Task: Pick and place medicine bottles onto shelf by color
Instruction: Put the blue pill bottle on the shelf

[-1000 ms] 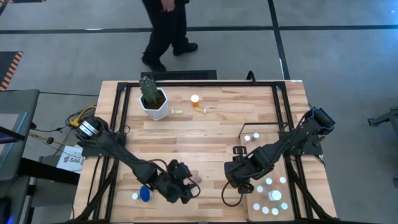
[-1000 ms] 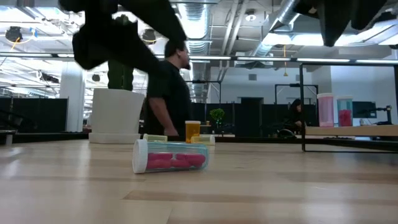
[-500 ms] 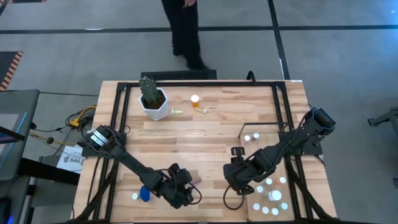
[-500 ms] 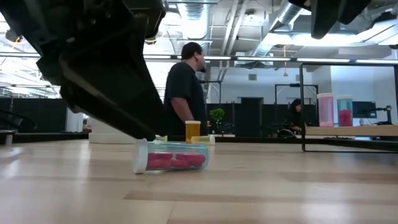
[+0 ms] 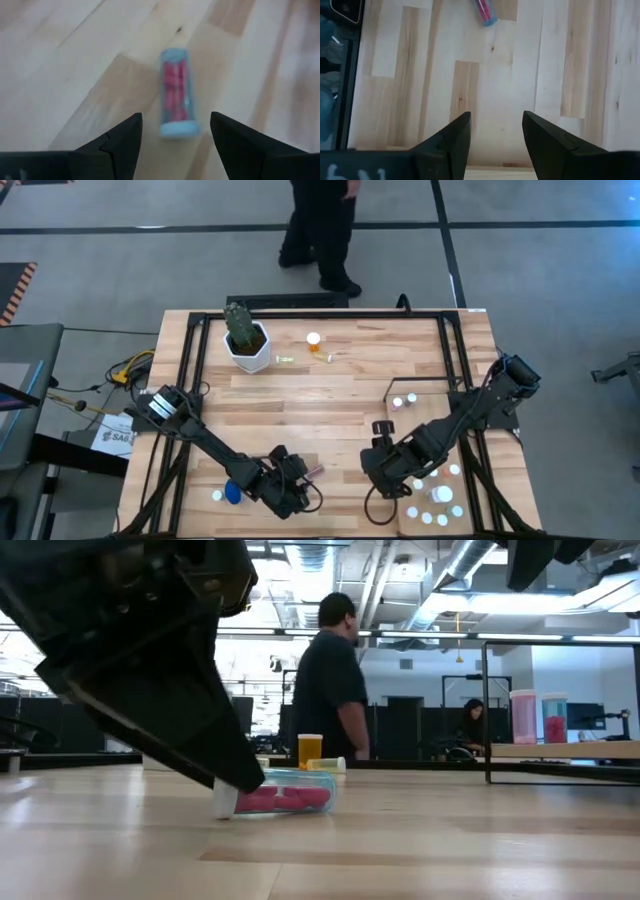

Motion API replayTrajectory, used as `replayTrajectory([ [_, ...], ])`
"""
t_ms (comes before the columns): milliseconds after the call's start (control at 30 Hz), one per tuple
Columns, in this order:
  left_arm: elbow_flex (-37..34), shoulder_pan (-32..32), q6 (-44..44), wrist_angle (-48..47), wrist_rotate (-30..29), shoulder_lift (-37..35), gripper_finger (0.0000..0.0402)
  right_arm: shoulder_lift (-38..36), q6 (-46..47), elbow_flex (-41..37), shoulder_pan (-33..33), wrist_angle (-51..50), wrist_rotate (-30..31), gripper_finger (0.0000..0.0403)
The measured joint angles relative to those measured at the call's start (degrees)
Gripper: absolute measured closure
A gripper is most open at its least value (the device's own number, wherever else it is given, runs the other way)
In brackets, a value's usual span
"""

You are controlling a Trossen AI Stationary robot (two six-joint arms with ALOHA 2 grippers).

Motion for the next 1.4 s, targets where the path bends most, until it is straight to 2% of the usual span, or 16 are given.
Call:
replayTrajectory([
  [300,0.27,-0.20,1.20,1.09,-2.29,3.22,0.0180,0.65,0.00,-0.01,0.48,1.64,2.33,0.0209],
  [467,0.30,-1.00,2.03,1.38,-5.65,3.85,0.0186,0.57,0.02,0.00,0.49,1.81,2.37,0.0210],
  [833,1.47,-1.03,4.25,0.66,-4.89,4.01,0.0297,0.57,0.00,0.00,0.73,1.37,2.36,0.0218],
  [1000,1.47,-0.94,3.11,1.19,-3.78,3.53,0.0315,0.57,0.03,0.00,0.73,0.03,1.80,0.0218],
  [1133,1.47,-0.26,2.93,1.06,0.05,1.24,0.0298,0.57,0.44,0.32,0.58,-1.19,-0.95,0.0218],
  [1200,1.47,0.50,2.58,0.79,4.17,-0.15,0.0292,0.55,0.44,0.46,0.60,-1.12,-1.09,0.0219],
  [1400,1.49,3.79,-4.08,0.22,23.33,-4.06,0.0298,0.55,0.42,0.46,-0.86,-1.14,-1.09,0.0220],
])
